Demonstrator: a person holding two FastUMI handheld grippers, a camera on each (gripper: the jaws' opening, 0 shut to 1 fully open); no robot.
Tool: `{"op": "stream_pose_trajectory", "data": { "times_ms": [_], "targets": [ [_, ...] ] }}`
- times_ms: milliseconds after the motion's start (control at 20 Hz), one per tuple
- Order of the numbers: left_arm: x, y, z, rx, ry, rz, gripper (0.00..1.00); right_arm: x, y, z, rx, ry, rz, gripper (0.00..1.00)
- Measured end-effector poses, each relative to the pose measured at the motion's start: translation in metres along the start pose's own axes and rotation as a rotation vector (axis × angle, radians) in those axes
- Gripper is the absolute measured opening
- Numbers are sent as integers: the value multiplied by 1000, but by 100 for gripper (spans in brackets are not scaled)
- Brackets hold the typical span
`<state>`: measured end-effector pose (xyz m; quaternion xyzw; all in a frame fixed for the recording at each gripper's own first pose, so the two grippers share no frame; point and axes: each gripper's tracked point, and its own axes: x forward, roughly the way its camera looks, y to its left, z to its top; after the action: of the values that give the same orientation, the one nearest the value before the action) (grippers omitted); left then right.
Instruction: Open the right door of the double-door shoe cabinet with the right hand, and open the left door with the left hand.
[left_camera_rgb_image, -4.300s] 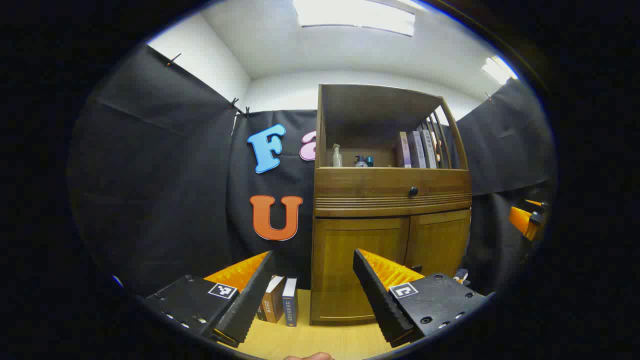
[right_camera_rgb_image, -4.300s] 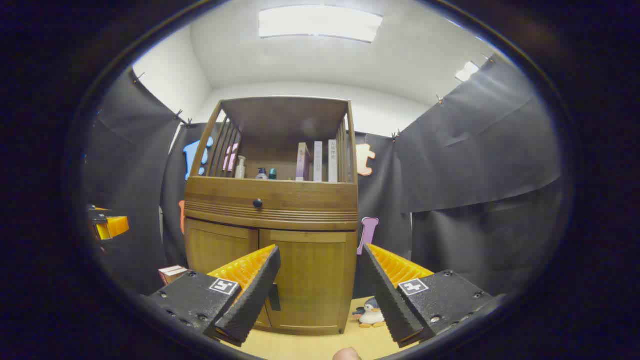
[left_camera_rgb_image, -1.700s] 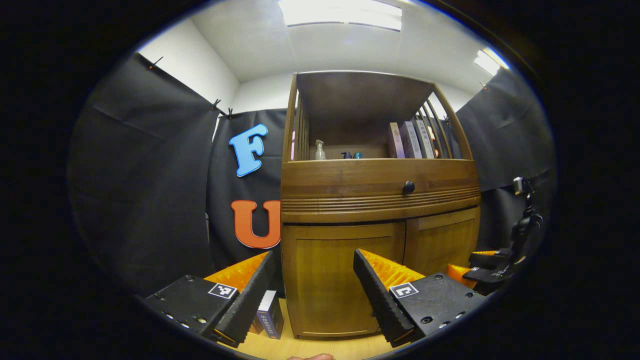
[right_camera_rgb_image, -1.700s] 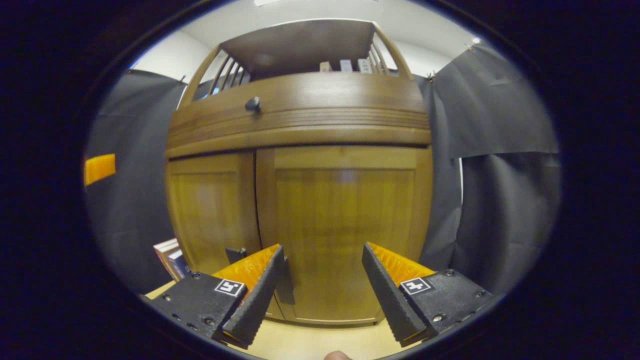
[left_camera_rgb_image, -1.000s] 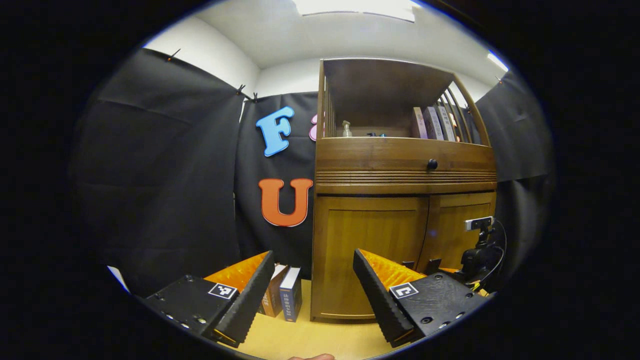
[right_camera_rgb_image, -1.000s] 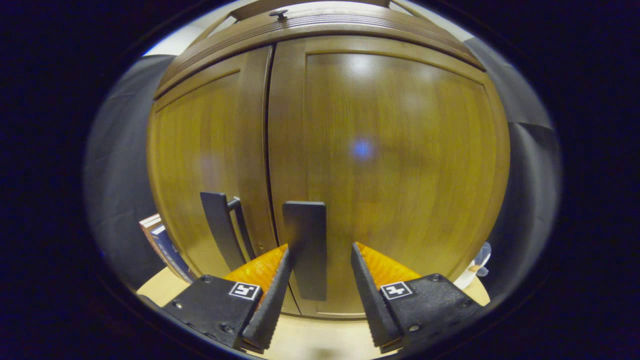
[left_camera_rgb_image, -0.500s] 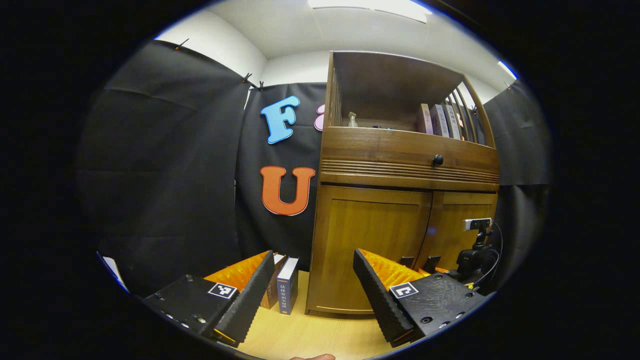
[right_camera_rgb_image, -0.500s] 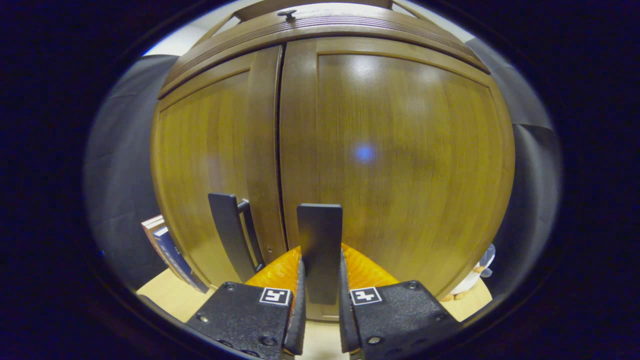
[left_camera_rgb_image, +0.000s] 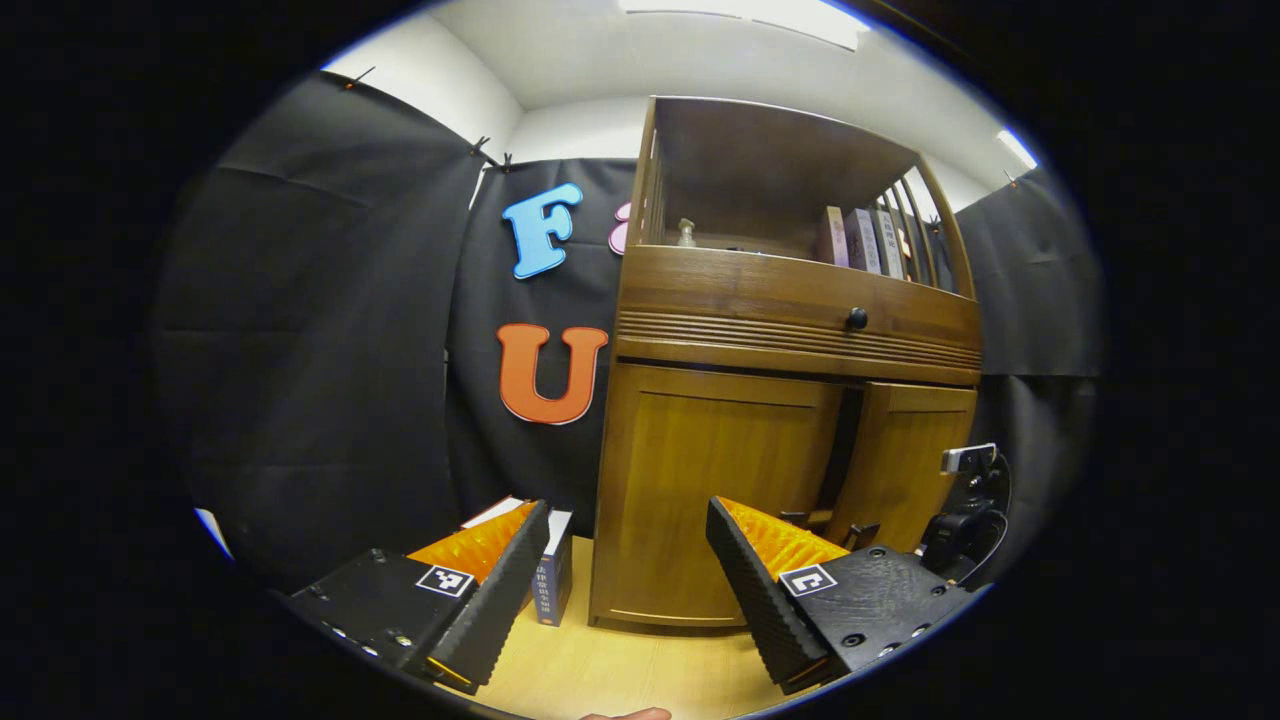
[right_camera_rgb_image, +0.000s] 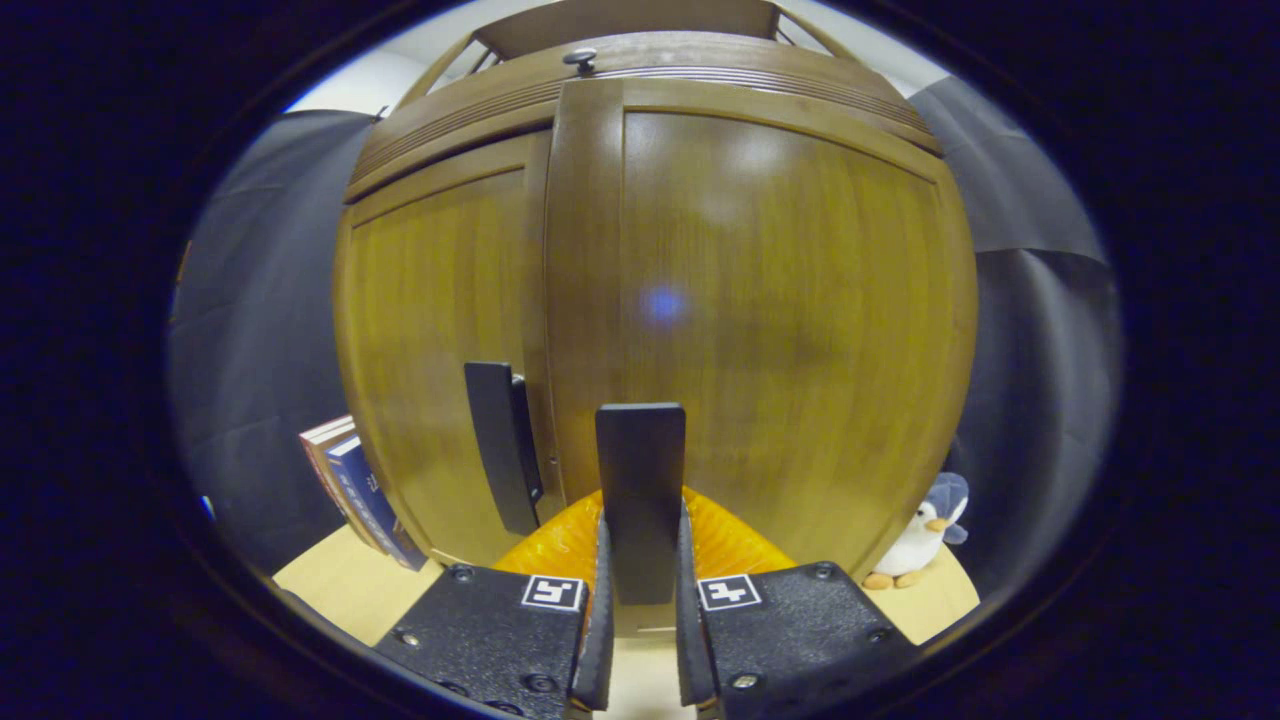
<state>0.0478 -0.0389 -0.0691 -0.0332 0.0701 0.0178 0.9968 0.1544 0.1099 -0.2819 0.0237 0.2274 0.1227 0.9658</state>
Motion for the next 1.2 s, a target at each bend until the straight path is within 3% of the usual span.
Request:
{"op": "stream_pose_trajectory", "data": {
  "times_ms": [450, 1200],
  "targets": [
    [9, -40, -16, 6, 7, -93, 95, -72, -28, -17, 9, 13, 0, 29],
    [23, -111, -60, 57, 72, -204, 95, -156, -109, -36, 16, 30, -122, 20]
  ]
}}
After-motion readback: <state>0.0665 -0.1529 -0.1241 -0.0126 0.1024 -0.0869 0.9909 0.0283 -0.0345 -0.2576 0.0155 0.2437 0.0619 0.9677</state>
